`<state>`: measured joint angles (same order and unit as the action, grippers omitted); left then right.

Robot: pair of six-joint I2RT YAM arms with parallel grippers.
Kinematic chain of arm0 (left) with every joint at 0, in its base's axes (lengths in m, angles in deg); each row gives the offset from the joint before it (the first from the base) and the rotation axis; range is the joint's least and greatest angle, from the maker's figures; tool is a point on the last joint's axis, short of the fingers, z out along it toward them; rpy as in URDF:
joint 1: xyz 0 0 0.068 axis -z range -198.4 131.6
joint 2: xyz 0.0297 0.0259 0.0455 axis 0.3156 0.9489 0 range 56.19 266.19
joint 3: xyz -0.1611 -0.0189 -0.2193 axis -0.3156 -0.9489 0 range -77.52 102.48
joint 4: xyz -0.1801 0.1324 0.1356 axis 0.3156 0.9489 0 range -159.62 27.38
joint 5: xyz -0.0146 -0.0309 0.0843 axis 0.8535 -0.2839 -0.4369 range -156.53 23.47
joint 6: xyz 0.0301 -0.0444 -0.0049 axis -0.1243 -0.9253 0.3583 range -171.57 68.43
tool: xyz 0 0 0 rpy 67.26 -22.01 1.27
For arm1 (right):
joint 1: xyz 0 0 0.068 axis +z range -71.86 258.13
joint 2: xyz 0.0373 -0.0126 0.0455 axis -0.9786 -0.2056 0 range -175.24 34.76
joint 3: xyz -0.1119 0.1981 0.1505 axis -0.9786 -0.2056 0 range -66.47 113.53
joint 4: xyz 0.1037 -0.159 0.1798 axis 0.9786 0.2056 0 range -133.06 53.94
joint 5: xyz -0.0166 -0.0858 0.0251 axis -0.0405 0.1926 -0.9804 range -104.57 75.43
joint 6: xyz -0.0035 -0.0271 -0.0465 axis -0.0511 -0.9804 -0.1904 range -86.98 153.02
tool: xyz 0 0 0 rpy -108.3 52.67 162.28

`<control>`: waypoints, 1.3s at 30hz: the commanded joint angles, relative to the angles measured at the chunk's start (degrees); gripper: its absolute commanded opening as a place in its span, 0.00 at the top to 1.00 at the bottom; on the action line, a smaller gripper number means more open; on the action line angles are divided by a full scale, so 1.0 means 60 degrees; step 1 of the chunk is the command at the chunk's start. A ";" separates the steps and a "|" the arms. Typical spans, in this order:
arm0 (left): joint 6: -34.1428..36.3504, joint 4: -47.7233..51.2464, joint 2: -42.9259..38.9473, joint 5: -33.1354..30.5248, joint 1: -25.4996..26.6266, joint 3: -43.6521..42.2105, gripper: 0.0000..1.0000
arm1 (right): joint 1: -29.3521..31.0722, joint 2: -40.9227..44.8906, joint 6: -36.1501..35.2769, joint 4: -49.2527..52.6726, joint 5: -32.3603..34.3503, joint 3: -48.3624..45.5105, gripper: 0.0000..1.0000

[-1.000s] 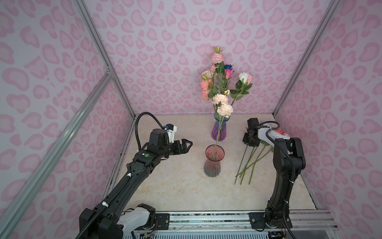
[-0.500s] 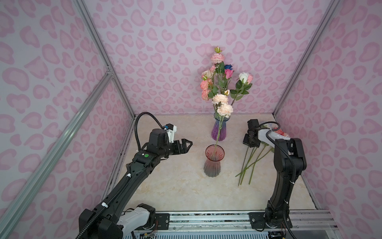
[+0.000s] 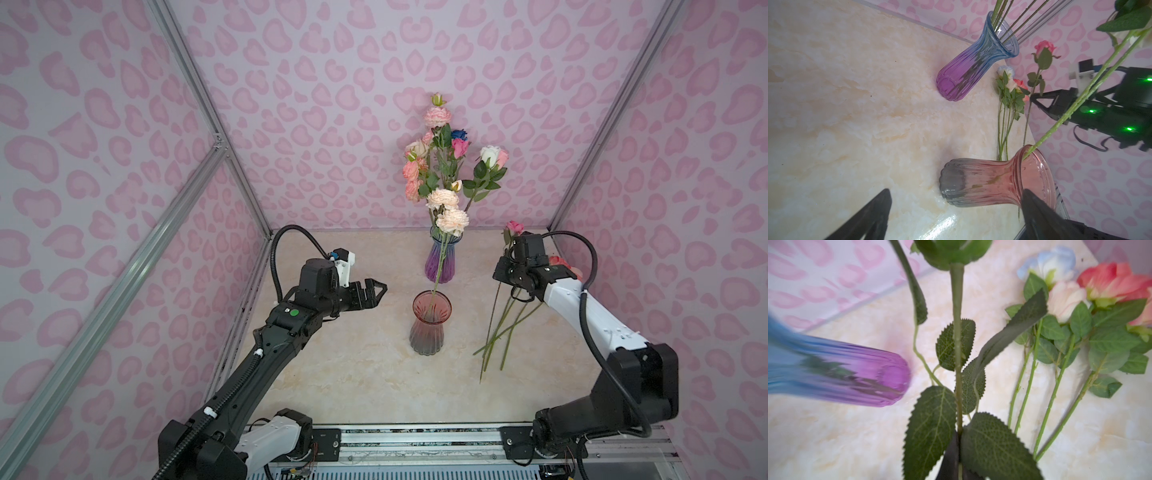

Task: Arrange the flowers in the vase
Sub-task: 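Grasp a pink rose stem with the right gripper and lift it, then carry the pink rose over the pink-red vase with the right gripper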

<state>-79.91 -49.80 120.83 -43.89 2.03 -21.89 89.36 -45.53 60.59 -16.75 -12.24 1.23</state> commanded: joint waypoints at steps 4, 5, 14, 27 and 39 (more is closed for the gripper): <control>0.0123 -0.0108 0.0037 -0.0010 -0.0004 0.0055 0.02 | 0.1166 0.2657 -0.0459 -0.0408 0.1063 0.0137 1.00; 0.0134 -0.0104 0.0037 -0.0016 0.0000 0.0058 0.02 | 0.1391 0.3014 -0.0548 -0.0461 0.1216 0.0192 1.00; 0.0226 -0.0110 0.0043 -0.0139 -0.0005 0.0014 0.02 | 0.3599 0.4778 -0.1587 -0.2004 0.1988 0.0809 1.00; 0.0031 -0.0583 0.0760 0.1573 0.0008 -0.0007 0.03 | 0.5288 0.3011 -0.3256 -0.5171 0.2184 0.1953 1.00; -0.0243 -0.1295 0.1132 0.3384 0.0070 -0.0059 0.04 | 0.5320 0.2311 -0.3425 -0.5680 0.2120 0.2352 1.00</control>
<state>-81.11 -55.14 127.19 -26.15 2.45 -22.52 121.14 -31.35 40.55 -47.86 0.44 16.53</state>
